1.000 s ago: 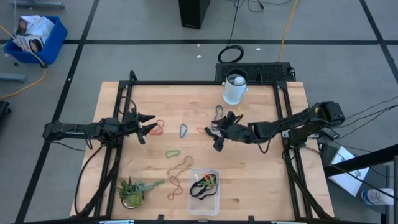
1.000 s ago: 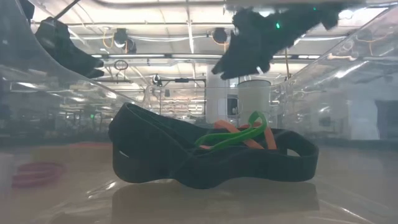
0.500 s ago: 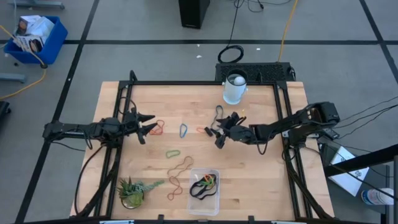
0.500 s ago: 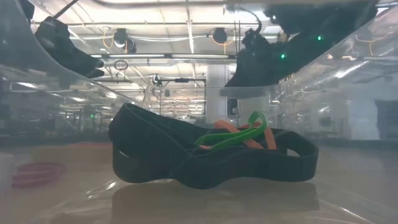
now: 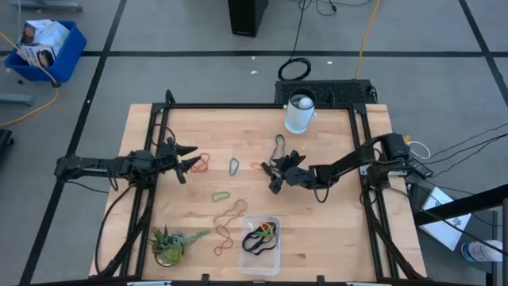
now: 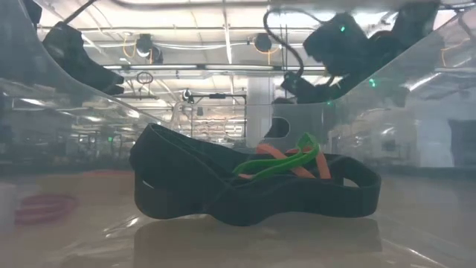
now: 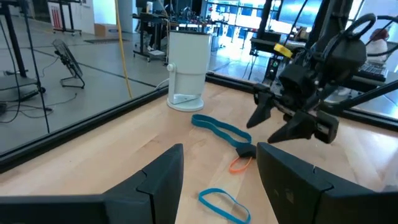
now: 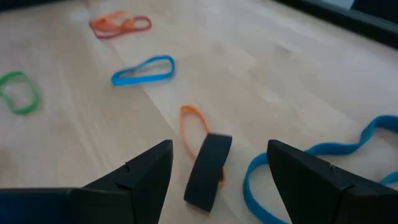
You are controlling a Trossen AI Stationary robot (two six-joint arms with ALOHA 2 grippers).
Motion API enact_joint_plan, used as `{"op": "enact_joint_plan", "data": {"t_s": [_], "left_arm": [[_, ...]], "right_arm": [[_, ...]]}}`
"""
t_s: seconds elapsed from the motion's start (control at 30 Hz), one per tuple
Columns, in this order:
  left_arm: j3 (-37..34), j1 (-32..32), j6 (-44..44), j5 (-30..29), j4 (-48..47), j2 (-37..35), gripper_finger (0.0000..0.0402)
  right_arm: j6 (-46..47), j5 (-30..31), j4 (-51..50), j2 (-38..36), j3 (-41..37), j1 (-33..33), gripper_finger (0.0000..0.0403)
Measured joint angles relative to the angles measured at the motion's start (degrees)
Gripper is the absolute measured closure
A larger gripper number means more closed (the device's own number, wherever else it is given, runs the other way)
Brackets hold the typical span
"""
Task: Pick and place rubber bands into bin
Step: Put the black rubber band into the transparent bin
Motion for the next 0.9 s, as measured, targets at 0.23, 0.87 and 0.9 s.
{"op": "enact_joint_plan", "data": {"t_s": [0.23, 0.87, 0.9], "left_arm": [[0.0, 0.0, 0.0, -0.02, -0.28, -0.01, 0.0192], [0.0, 0.0, 0.39, -0.04, -0.35, -0.01, 0.0192], [0.0, -0.01, 0.39, -0.06, -0.35, -0.02, 0.0192]], "right_arm": [[1.19, -0.03, -0.12, 4.53, 1.28, 0.22, 0.0147], [2.62, -3.63, -1.2, 6.9, 2.52, 0.09, 0.0254], [2.62, -3.57, -1.22, 6.9, 2.52, 0.09, 0.0264]]}}
